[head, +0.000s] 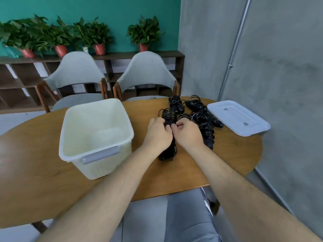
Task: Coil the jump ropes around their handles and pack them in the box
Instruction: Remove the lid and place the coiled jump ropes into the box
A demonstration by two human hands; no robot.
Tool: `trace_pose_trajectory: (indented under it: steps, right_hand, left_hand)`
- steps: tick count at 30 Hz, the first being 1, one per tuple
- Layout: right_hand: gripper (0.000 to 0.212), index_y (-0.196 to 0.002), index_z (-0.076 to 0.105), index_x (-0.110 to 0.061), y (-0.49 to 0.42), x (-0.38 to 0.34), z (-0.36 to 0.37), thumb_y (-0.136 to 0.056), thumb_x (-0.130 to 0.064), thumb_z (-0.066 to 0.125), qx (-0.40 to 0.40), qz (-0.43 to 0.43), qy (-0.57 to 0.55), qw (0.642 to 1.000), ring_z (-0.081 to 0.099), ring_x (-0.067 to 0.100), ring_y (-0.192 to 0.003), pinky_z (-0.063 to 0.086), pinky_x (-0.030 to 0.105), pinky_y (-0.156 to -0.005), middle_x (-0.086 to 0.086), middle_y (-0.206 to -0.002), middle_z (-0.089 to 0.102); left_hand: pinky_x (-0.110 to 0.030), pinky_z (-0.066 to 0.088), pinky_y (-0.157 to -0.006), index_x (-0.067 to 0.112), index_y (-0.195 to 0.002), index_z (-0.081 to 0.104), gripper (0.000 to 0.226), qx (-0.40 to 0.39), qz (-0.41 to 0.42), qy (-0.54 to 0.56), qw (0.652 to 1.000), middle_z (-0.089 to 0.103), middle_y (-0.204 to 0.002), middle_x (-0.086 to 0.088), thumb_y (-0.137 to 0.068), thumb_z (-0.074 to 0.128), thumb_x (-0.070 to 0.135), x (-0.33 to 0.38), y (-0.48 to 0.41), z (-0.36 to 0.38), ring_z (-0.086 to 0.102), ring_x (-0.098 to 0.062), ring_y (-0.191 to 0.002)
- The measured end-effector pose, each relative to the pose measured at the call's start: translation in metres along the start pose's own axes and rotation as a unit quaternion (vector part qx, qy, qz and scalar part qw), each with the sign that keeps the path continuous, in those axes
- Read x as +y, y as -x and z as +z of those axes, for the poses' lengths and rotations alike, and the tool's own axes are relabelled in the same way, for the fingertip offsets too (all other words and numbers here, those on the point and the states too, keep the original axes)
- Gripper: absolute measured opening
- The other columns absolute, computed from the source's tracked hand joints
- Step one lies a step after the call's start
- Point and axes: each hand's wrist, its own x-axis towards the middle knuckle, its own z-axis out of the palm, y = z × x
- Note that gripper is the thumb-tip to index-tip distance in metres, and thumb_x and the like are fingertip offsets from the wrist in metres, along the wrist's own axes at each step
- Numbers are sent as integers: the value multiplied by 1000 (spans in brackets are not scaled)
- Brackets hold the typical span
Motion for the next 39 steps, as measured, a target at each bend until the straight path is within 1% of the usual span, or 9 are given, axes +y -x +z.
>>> trace_pose_trajectory:
  steps: [4, 7, 10, 15, 20, 28, 31, 36, 39]
  right_hand:
    - [49, -134, 56, -12, 6, 24, 6, -97, -45, 57, -85, 40, -13, 996, 63, 19, -108, 48, 29, -84, 1, -113, 67]
    - [39, -120, 58, -18, 7, 32, 17, -96, -48, 55, -122, 77, -27, 989, 61, 18, -102, 44, 28, -77, -2, -107, 63]
    - [28, -99, 59, -17, 7, 33, 26, -96, -44, 54, -118, 90, -74, 986, 61, 13, -82, 41, 26, -61, -8, -85, 64]
    - [21, -100, 62, -20, 9, 28, 33, -96, -39, 54, -78, 98, -126, 984, 63, 14, -75, 37, 22, -53, -6, -82, 69]
    - [11, -99, 51, -26, 10, 13, 17, -98, -37, 55, -35, 65, -119, 990, 50, 0, -70, 37, 18, -57, -20, -77, 51]
    - [28, -113, 64, -22, 6, -36, -19, -95, -42, 55, 31, -1, -124, 992, 64, 13, -91, 54, 33, -79, -12, -92, 65]
    - [27, -110, 62, -22, 2, -59, -34, -95, -44, 54, 31, -21, -156, 987, 65, 12, -85, 52, 31, -72, -10, -90, 68]
    - [35, -101, 58, -13, 8, -105, -30, -97, -48, 53, 0, -44, -234, 971, 60, 12, -74, 41, 25, -57, -3, -85, 65]
    - [29, -95, 56, -15, 9, -130, -15, -97, -43, 54, -32, -52, -256, 965, 61, 12, -77, 41, 25, -57, -1, -89, 66]
  left_hand:
    - [-40, 42, -102, 7, -140, 43, 43, -15, -124, -10, 992, 44, -138, -14, -104, 47, 31, -30, -2, 34, 46, -32, -127]
    - [-39, 49, -91, 11, -134, 46, 45, -48, -166, 56, 983, 58, -127, -9, -103, 47, 44, -39, -4, 37, 58, -27, -110]
    - [-31, 45, -80, 15, -127, 53, 39, -62, -159, 103, 980, 62, -113, 0, -104, 46, 46, -42, -5, 36, 57, -19, -96]
    - [-29, 44, -71, 15, -129, 52, 35, -36, -149, 118, 981, 58, -97, 8, -104, 49, 40, -39, -5, 33, 58, -12, -87]
    - [-27, 43, -73, 13, -132, 51, 36, 0, -119, 128, 985, 60, -106, 4, -105, 49, 37, -26, -4, 23, 58, -12, -89]
    - [-26, 46, -65, 16, -124, 57, 31, 31, -90, 203, 975, 67, -107, -1, -105, 44, 37, 15, -13, -16, 64, -13, -89]
    - [-26, 45, -63, 18, -113, 65, 28, 32, -40, 205, 977, 72, -102, -3, -103, 48, 37, 29, -17, -50, 68, -16, -89]
    - [-15, 42, -63, 33, -91, 58, 10, -5, 5, 186, 983, 60, -87, 19, -100, 61, 35, 32, -13, -123, 56, 9, -74]
    - [-21, 48, -68, 36, -116, 54, 29, -9, -12, 160, 987, 64, -108, 14, -93, 68, 46, 15, -15, -160, 62, 1, -91]
